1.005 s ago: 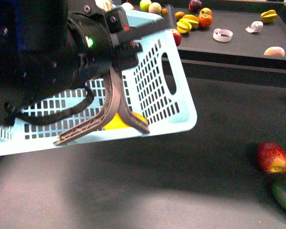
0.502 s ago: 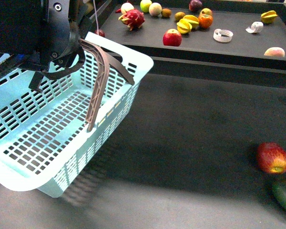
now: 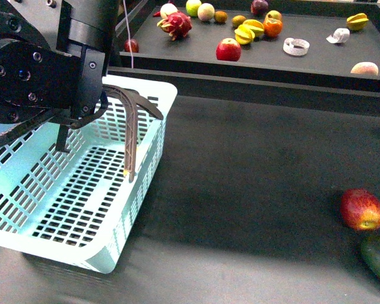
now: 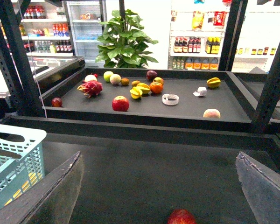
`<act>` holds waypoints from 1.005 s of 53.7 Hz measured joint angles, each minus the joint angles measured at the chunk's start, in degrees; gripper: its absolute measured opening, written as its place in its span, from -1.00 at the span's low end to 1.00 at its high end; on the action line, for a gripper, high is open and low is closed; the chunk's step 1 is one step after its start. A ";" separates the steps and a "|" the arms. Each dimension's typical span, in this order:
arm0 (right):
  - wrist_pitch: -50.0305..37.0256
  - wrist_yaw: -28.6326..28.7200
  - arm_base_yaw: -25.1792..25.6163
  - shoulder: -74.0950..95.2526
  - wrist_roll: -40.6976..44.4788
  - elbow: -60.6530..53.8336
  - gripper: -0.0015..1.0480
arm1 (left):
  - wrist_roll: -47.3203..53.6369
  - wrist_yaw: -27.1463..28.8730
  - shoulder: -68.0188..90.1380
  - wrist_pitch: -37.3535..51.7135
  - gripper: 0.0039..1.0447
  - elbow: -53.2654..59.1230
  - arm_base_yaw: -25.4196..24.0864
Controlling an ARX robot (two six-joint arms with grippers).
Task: Pick mango with right arm and hold basket with left
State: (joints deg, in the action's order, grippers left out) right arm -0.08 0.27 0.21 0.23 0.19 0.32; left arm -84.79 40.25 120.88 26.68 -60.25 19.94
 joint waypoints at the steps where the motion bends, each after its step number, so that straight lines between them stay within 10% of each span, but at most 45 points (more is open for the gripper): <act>1: 0.00 0.00 0.00 0.00 0.00 0.00 0.85 | 0.00 0.00 0.02 0.00 -0.89 0.00 0.02; 28: 0.00 0.00 0.00 0.00 0.00 0.00 0.85 | -3.10 -0.79 -16.46 -15.54 0.87 5.35 0.52; 54: 0.00 0.00 0.00 0.00 0.00 0.00 0.85 | 21.84 -9.16 -61.57 -11.17 0.85 39.41 -9.42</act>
State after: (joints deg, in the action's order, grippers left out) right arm -0.08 0.27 0.21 0.23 0.19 0.32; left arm -62.96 31.09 59.31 15.51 -20.84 10.52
